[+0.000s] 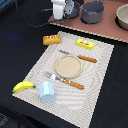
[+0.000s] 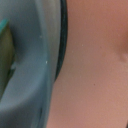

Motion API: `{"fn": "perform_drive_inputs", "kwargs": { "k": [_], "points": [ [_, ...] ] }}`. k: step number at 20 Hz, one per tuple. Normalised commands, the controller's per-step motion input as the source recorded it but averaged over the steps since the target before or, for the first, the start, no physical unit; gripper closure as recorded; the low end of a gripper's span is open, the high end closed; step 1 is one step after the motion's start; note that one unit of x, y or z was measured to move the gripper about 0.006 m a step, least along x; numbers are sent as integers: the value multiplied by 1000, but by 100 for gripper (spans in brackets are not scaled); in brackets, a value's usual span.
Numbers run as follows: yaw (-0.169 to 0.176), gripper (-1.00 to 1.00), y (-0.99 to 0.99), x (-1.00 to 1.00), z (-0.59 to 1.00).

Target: Interact with the objects in diverse but meaningful ways.

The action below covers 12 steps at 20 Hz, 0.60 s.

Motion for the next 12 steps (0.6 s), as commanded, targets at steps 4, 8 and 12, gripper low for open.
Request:
{"fn": "perform_drive_inputs", "kwargs": {
  "k": [4,8,12],
  "points": [
    [-30,-100,49,-64,917],
    [-44,-100,1,42,721],
    [-10,-100,-147,298,314]
  ]
}}
